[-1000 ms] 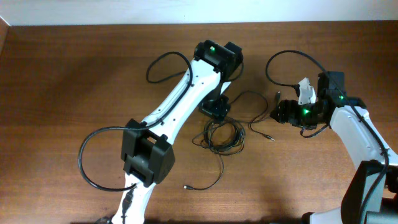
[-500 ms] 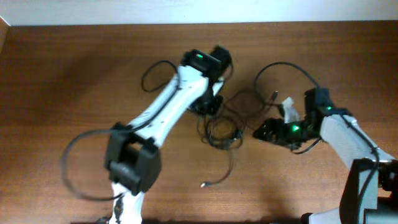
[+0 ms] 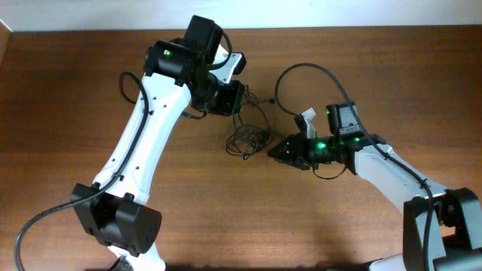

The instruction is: Untangle cables

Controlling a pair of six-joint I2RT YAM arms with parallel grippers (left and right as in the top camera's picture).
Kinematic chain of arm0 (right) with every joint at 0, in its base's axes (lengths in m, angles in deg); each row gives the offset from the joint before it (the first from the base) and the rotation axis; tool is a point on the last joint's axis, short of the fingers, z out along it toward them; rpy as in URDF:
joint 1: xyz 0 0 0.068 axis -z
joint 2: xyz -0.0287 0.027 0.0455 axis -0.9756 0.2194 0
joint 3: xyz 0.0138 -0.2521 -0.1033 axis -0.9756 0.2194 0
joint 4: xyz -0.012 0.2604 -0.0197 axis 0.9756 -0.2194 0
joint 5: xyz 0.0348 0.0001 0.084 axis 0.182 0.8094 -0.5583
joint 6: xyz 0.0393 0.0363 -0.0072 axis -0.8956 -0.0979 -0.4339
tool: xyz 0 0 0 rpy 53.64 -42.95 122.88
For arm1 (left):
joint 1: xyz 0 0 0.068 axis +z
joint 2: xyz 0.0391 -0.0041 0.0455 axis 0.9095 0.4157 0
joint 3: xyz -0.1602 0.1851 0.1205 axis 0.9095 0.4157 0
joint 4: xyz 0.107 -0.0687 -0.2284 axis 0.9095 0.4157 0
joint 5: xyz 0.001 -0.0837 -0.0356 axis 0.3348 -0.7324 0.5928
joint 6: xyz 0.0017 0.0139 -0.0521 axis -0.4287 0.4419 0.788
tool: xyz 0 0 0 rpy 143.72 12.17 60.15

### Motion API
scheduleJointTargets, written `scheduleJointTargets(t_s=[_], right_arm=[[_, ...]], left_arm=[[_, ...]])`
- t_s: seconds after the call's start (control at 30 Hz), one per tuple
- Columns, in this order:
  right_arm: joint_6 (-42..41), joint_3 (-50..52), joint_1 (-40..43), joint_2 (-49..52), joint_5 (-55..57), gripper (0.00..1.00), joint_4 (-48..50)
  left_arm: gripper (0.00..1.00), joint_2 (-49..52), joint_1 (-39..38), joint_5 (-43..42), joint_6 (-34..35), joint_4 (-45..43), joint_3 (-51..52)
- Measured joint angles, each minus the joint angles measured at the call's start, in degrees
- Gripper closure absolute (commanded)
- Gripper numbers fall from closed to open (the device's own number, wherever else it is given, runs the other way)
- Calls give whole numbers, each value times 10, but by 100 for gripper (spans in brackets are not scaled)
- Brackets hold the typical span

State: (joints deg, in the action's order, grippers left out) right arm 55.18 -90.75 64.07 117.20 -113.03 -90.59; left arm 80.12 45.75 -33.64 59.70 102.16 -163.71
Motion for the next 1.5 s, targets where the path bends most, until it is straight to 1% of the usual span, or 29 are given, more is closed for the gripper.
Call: scheduleJointTargets(t_s=[0.03, 0.13, 0.2, 0.23, 0.3, 0.37, 0.5, 0.6, 0.73, 0.77, 0.8, 0.83, 0.87, 0.9, 0.93, 1.03, 1.07, 1.1, 1.13, 1.17, 1.27, 1.3, 1.37, 1.5], right_arm=[[-19, 0, -11, 0, 21, 71, 6], [-44, 0, -49, 0, 75, 72, 12], [-51, 0, -65, 0, 105, 72, 12], [-52, 0, -68, 0, 115, 72, 12], [-53, 0, -70, 0, 130, 72, 11], [-54, 0, -71, 0, 143, 72, 1], [-55, 0, -89, 0, 182, 71, -6], [-55, 0, -120, 0, 240, 71, -8], [-68, 0, -138, 34, 276, 71, 13], [-70, 0, -138, 53, 281, 72, 31], [-70, 0, -138, 73, 284, 84, 49], [-71, 0, -138, 82, 283, 92, 55], [-74, 0, -138, 83, 284, 96, 57], [-73, 0, -138, 84, 286, 96, 60], [-74, 0, -138, 85, 286, 96, 61], [-76, 0, -138, 85, 286, 96, 61], [-76, 0, -138, 85, 284, 96, 66], [-76, 0, -138, 85, 278, 96, 73], [-76, 0, -138, 85, 270, 96, 78], [-76, 0, -138, 85, 263, 96, 79], [-76, 0, -138, 59, 245, 96, 79], [-76, 0, -138, 43, 238, 96, 80], [-75, 0, -138, -13, 212, 96, 106], [-77, 1, -138, -108, 184, 96, 141]], left_arm=[[100, 0, 0, 2, 0, -3, 2], [100, 0, 0, 18, 1, -39, 49], [100, -1, 0, 26, 5, -118, 146], [100, 4, 0, 29, 7, -144, 186], [100, 7, 1, 33, 21, -237, 272], [100, 13, 2, 37, 40, -284, 319], [100, 19, 2, 73, 75, -309, 339], [100, 19, 2, 90, 80, -313, 339], [96, 19, 2, 96, 82, -314, 339], [90, 19, 2, 97, 86, -315, 339], [77, 19, 2, 98, 90, -315, 339], [66, 19, 2, 98, 95, -315, 339], [55, 20, 2, 97, 96, -316, 339], [40, 23, 2, 91, 101, -316, 339], [39, 30, 2, 82, 102, -320, 339], [41, 49, 2, 52, 103, -325, 339], [46, 49, 2, 45, 103, -325, 339], [55, 49, 2, 39, 103, -326, 339], [85, 49, 2, 37, 104, -326, 339], [100, 49, 2, 36, 106, -327, 339], [99, 68, 2, 35, 105, -343, 339], [97, 77, 2, 35, 105, -348, 339], [94, 99, 2, 35, 107, -356, 339], [95, 101, 2, 35, 108, -359, 339]])
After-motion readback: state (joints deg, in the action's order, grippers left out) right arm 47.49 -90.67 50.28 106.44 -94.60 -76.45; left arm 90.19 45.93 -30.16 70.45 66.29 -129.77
